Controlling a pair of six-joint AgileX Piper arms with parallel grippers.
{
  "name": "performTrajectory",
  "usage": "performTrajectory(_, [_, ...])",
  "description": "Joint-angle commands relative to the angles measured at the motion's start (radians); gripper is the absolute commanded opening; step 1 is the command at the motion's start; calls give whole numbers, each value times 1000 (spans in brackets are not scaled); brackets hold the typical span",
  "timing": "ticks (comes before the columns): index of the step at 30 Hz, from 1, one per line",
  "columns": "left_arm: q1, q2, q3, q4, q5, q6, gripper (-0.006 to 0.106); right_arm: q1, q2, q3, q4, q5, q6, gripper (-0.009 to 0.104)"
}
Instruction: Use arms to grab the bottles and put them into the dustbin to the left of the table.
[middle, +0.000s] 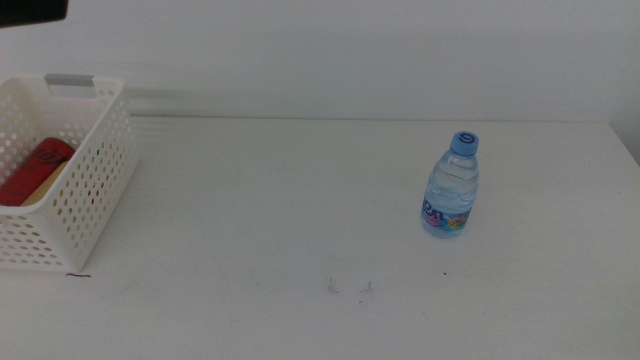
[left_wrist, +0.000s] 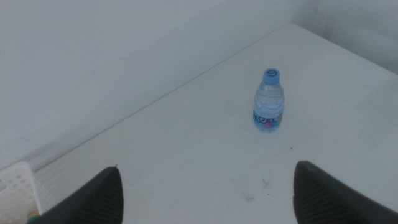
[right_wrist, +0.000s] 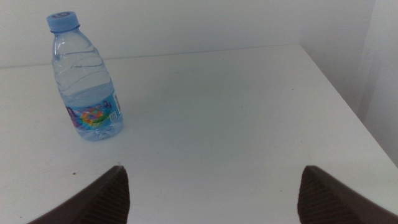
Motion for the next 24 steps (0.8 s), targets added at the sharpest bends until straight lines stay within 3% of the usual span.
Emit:
performTrajectory(1, [-7,-4,1,-3,-13,-13,94,-8,-4,4,-7,-13,-3,90])
performTrajectory(5, [-7,-4,1,-3,-13,-13,94,-8,-4,4,-7,-13,-3,90])
performTrajectory(8, [-7,-4,1,-3,-13,-13,94,-8,-2,4,56,-13,-3,90])
performTrajectory(16, [-7,-4,1,12,-13,-14,94,-8,192,-110,4,-31,-6,90])
performTrajectory(24, [-7,-4,1,12,-13,-14,94,52,485,-117,-33,-294,-3,90])
